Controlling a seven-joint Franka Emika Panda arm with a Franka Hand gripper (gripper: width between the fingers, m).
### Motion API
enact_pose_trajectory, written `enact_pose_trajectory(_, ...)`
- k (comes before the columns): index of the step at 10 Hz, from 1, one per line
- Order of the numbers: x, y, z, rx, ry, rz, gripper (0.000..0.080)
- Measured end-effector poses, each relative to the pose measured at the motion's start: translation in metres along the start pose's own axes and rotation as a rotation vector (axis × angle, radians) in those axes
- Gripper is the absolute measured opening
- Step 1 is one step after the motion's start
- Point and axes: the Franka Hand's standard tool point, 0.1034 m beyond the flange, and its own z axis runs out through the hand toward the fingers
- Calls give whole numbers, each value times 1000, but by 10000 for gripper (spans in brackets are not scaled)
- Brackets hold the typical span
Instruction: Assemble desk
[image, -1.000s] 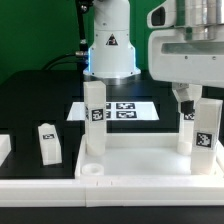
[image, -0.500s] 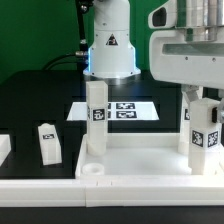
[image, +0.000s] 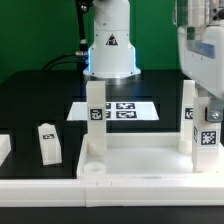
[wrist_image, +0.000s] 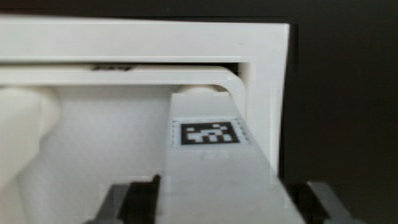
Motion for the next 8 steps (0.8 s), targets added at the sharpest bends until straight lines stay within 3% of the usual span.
enact_pose_trajectory(2,-1,-1,1,6,-20,241,287)
enact_pose_trajectory(6,-4,0,2,2,-37,239,287)
enact_pose_trajectory(7,-4,0,2,4,-34,188,467)
enact_pose_trajectory(8,-4,1,3,4,-25,27,585)
